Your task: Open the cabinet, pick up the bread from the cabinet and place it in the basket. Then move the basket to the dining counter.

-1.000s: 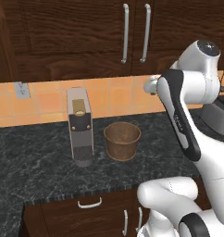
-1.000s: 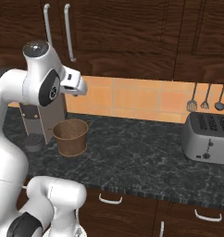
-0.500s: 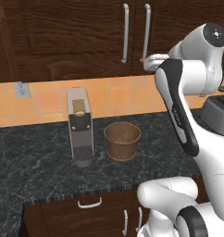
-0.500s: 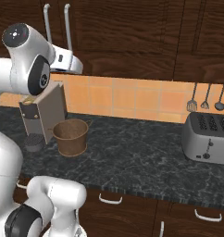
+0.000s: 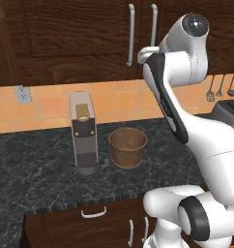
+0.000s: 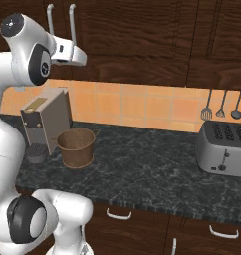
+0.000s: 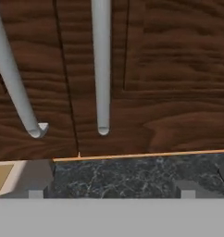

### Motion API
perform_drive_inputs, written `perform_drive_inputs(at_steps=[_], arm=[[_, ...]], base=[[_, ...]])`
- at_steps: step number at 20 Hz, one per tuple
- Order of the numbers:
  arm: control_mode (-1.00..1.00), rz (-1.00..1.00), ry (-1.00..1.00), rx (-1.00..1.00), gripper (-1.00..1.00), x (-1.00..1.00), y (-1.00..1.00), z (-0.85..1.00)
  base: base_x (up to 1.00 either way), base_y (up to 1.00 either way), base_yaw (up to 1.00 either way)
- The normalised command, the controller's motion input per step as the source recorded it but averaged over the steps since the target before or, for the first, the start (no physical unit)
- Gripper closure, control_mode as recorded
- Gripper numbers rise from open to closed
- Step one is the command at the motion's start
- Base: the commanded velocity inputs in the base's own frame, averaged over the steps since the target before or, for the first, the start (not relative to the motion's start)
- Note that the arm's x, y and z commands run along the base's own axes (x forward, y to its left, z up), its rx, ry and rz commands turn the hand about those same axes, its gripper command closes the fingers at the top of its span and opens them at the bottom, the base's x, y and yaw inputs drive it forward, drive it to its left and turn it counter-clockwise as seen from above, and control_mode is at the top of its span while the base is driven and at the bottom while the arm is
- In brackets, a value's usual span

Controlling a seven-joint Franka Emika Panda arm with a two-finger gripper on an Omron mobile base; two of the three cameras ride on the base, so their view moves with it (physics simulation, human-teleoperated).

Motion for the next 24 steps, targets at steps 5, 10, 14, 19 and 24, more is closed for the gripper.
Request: perform_drive_inputs(at_steps=[5,10,14,19,24], arm=[[-1.0,0.0,0.0,0.0,-1.0,0.53,0.0,0.0],[-1.0,0.0,-0.02,0.0,-1.0,0.55,0.0,0.0],[-1.0,0.0,0.0,0.0,-1.0,0.58,0.01,0.0],[-1.0,0.0,-0.02,-0.01,-1.0,0.52,0.03,0.0],[-1.0,0.0,-0.18,-0.01,1.0,0.42,0.09,-0.19]], base=[[0.0,0.0,0.0],[0.0,0.0,0.0],[0.0,0.0,0.0],[0.0,0.0,0.0],[0.0,0.0,0.0]])
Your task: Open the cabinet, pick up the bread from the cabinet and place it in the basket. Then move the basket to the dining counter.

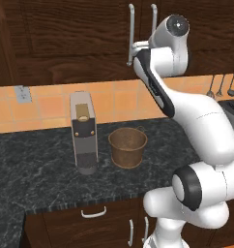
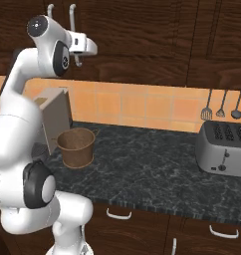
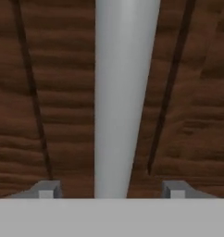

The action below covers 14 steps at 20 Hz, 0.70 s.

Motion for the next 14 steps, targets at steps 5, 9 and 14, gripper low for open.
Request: perform_drive_inputs(at_steps=[5,9,14], arm=[[-1.0,-0.01,-0.19,0.0,1.0,0.53,0.0,-0.4],[-1.0,-0.09,-0.02,0.01,1.0,0.28,-0.42,-0.29],[-1.0,-0.02,0.01,0.19,1.0,-0.47,-1.0,-0.02]], base=[[0.0,0.0,0.0],[0.0,0.0,0.0],[0.0,0.0,0.0]])
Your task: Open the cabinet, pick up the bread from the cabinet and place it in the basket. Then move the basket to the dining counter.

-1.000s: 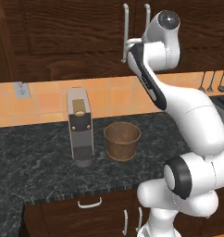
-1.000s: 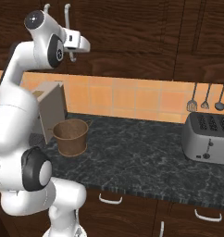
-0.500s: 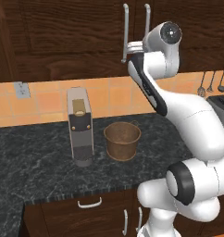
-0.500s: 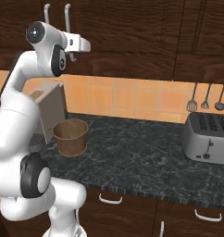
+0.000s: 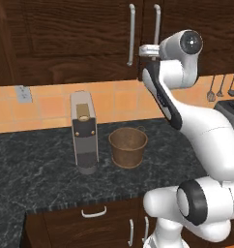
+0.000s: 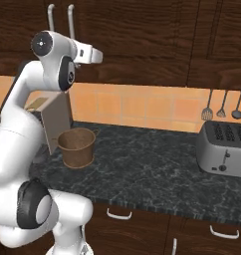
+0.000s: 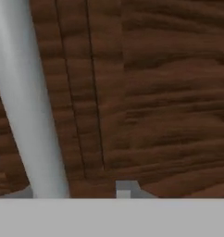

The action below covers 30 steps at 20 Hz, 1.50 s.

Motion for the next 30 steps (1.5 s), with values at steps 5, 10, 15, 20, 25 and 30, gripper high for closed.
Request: perform_drive_inputs(at_steps=[5,10,15,20,25,30], arm=[[-1.0,0.0,0.0,0.25,1.0,-1.0,-1.0,0.0],[-1.0,0.0,0.0,0.18,1.0,-1.0,-1.0,0.0],[-1.0,0.0,0.0,0.15,1.0,-1.0,-1.0,0.0],[-1.0,0.0,-0.01,0.12,1.0,-1.0,-1.0,0.0],[-1.0,0.0,-0.03,0.12,1.0,-0.93,-1.0,0.0],[-1.0,-0.1,-0.14,0.15,1.0,-0.98,-0.59,0.16]], base=[[0.0,0.0,0.0],[0.0,0.0,0.0],[0.0,0.0,0.0],[0.0,0.0,0.0],[0.0,0.0,0.0],[0.0,0.0,0.0]])
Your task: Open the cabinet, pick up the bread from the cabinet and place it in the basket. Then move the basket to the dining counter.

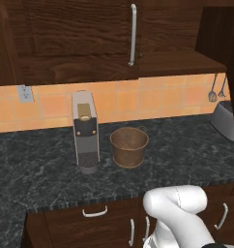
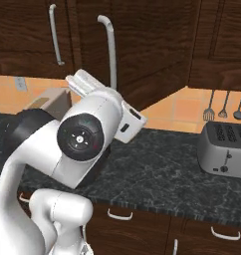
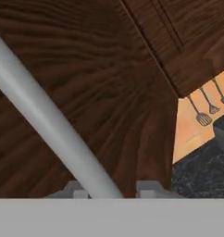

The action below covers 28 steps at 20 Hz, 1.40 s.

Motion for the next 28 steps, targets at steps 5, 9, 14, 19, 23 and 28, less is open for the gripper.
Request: perform_drive_inputs(at_steps=[5,9,14,19,23,28], arm=[[-1.0,-0.02,-0.42,0.09,1.0,-1.0,0.16,0.27],[-1.0,-0.02,-0.48,-0.01,1.0,-1.0,0.86,0.14],[-1.0,-0.07,-0.24,-0.24,1.0,-0.46,1.0,0.0],[-1.0,-0.15,-0.06,-0.3,1.0,0.56,1.0,0.0],[-1.0,-0.33,0.07,-0.15,1.0,1.0,0.85,-0.14],[-1.0,-0.59,0.03,-0.09,1.0,0.98,0.34,-0.24]], base=[[0.0,0.0,0.0],[0.0,0.0,0.0],[0.0,0.0,0.0],[0.0,0.0,0.0],[0.0,0.0,0.0],[0.0,0.0,0.0]])
